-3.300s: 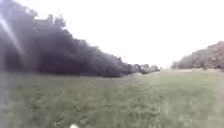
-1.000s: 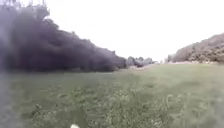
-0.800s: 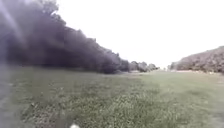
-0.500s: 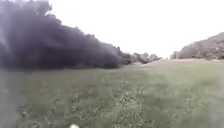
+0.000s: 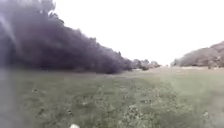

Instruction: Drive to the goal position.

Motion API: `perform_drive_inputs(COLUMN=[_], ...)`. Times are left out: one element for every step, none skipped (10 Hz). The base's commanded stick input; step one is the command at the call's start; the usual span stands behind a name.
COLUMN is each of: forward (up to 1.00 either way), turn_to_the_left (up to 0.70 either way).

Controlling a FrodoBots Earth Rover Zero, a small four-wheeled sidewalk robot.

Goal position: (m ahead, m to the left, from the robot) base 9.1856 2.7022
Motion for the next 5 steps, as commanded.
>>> perform_drive_inputs(forward=[0.85, 0.85, 0.85, 0.85, 0.85], turn_to_the_left=[-0.34, -0.34, -0.34, -0.34, -0.03])
